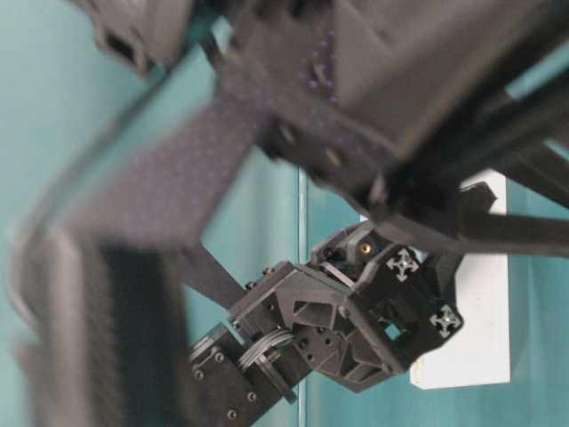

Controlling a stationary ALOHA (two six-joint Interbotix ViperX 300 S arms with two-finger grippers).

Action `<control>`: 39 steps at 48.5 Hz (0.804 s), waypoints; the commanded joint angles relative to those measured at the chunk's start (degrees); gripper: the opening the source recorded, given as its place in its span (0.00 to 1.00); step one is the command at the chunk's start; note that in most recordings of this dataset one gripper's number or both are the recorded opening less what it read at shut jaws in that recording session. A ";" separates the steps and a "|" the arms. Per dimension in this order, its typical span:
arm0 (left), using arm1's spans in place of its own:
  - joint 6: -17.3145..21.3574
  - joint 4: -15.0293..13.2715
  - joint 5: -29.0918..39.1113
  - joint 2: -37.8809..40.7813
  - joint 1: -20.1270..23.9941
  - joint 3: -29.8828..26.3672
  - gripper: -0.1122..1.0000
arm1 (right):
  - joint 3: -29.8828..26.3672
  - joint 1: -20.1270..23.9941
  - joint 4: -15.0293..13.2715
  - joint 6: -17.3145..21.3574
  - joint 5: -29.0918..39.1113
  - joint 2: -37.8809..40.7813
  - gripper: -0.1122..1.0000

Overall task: Move the wooden board into place and insert the rod into its hole.
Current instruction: 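Move the right gripper over the small wooden dowel and lower it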

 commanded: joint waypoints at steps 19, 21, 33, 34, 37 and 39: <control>-0.44 -0.09 -0.18 -2.20 -0.18 -0.44 0.48 | -10.72 0.35 0.00 1.85 10.28 5.54 0.77; -0.44 -0.09 -0.18 -2.20 -0.18 -0.44 0.48 | -11.07 0.35 0.09 1.85 10.81 5.80 0.77; -0.35 -0.09 -0.18 -2.20 -0.18 -0.35 0.48 | -12.66 0.35 0.35 1.93 12.39 6.59 0.76; -0.35 0.00 -0.09 -2.20 -0.18 -0.35 0.48 | -12.74 0.35 0.35 1.93 12.48 6.68 0.76; -0.35 -0.09 -0.18 -2.20 -0.18 -0.35 0.48 | -13.10 0.35 0.44 1.93 12.48 7.03 0.75; -0.35 -0.09 -0.18 -2.20 -0.18 -0.35 0.48 | -13.36 0.35 0.53 1.93 12.48 7.29 0.75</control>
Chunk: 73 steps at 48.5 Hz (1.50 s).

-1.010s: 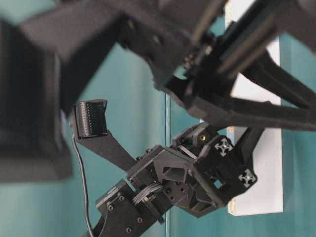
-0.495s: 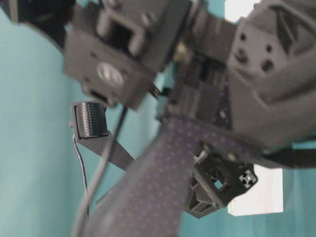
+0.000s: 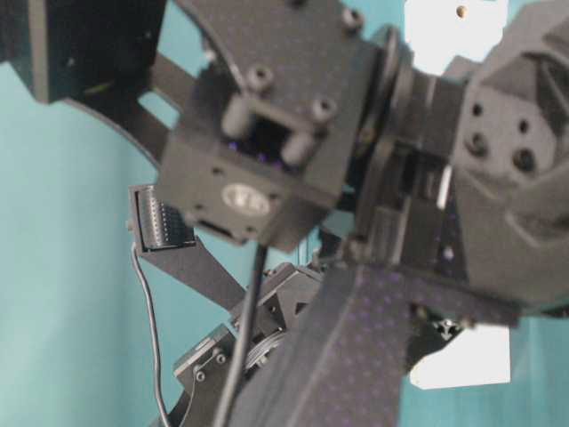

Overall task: Move the wooden board into place and insert the rod into its hole.
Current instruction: 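Move the right gripper over the small wooden dowel and lower it, then close the right gripper on the wooden dowel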

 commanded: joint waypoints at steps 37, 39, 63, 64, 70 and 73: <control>-0.44 -0.09 -0.18 -2.20 -0.09 0.09 0.47 | -2.11 0.35 2.02 0.62 0.18 -0.35 0.55; -0.44 -0.09 -0.18 -2.20 -0.09 0.18 0.47 | -2.11 0.35 2.02 1.14 0.09 -0.35 0.54; -0.44 -0.09 -0.18 -2.20 -0.09 0.26 0.47 | -2.11 0.44 2.02 3.43 0.18 -0.35 0.47; -0.44 -0.09 -0.18 -2.20 -0.09 0.26 0.47 | -2.20 0.44 2.02 3.52 0.09 -0.35 0.46; -0.44 -0.09 -0.18 -2.20 -0.09 0.26 0.47 | -2.20 0.70 2.02 3.78 0.18 -0.35 0.47; -0.44 -0.09 -0.18 -2.20 -0.09 0.26 0.47 | -2.20 0.79 2.02 4.04 0.18 -0.26 0.47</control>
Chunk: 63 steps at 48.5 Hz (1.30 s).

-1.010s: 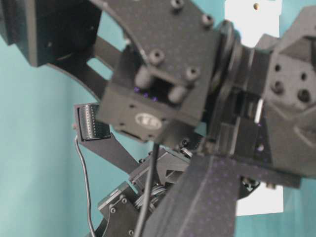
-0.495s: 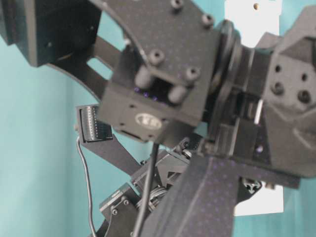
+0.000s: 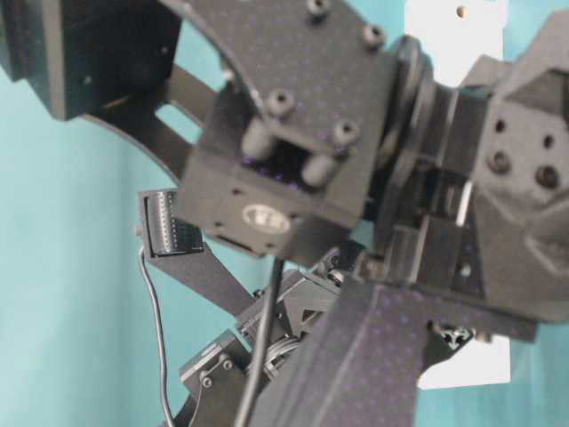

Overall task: Move the wooden board into place and insert the rod into its hole.
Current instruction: 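Close the right gripper on the wooden dowel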

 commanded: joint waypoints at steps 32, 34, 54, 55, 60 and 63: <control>-0.44 -0.09 -0.18 -2.20 -0.18 -0.44 0.47 | -1.49 0.79 -0.35 0.26 -0.53 -1.05 0.46; -0.44 -0.09 -0.18 -2.20 -0.18 -0.44 0.47 | -1.49 0.79 -0.35 0.26 -0.53 -0.97 0.46; -0.44 -0.09 -0.18 -2.29 -0.44 0.09 0.47 | -1.49 0.79 -0.79 0.26 -1.58 -0.70 0.25; -0.53 -0.09 -0.18 -2.29 -0.53 0.18 0.47 | -1.49 0.79 -0.79 0.26 -1.58 -0.70 0.25; -0.44 -0.09 -0.18 -2.29 -0.70 0.26 0.47 | -1.49 0.79 -0.79 0.35 -1.49 -0.62 0.24; -0.53 -0.09 -0.18 -2.37 -0.79 0.35 0.47 | -1.49 0.79 -0.79 0.35 -1.41 -0.62 0.23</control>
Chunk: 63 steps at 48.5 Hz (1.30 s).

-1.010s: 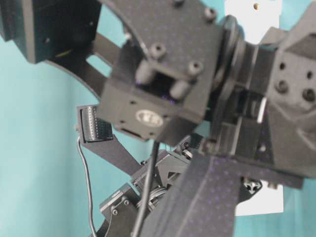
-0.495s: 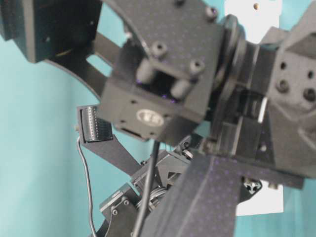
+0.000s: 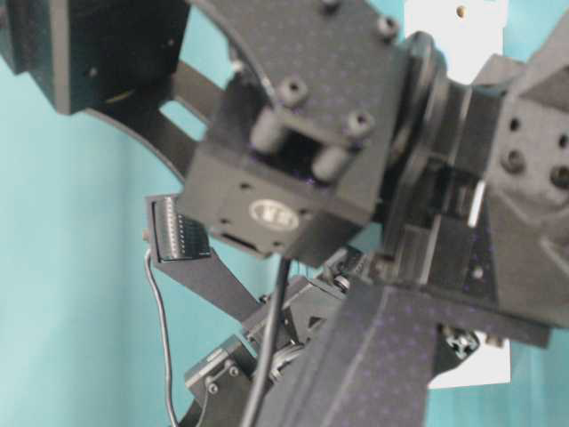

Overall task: Move the wooden board into place and insert the rod into its hole.
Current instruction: 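Close the right gripper on the wooden dowel, then lift the dowel with the right gripper and carry it to the strip's end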

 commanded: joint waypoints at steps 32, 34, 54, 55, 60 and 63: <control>-0.44 -0.09 -0.18 -2.64 -0.44 -0.18 0.47 | 5.27 0.44 -9.76 -0.09 -5.98 -8.70 0.21; -0.44 -0.09 -0.18 -2.55 -0.44 0.00 0.47 | 6.42 0.18 -10.11 -0.09 -7.91 -9.84 0.21; -0.44 -0.09 -0.18 -2.64 -0.53 0.09 0.47 | 27.42 -6.77 -10.11 -0.09 -31.11 -27.95 0.21; -0.44 -0.09 -0.18 -2.64 -0.44 0.09 0.47 | 28.65 -7.12 -10.11 -0.09 -32.08 -28.92 0.21; -0.44 -0.09 -0.18 -2.64 -0.44 0.09 0.47 | 33.75 -8.88 -10.20 -0.26 -36.12 -33.40 0.21; -0.44 -0.09 -0.18 -2.64 -0.44 0.09 0.47 | 37.00 -9.84 -10.37 -0.88 -38.41 -36.12 0.21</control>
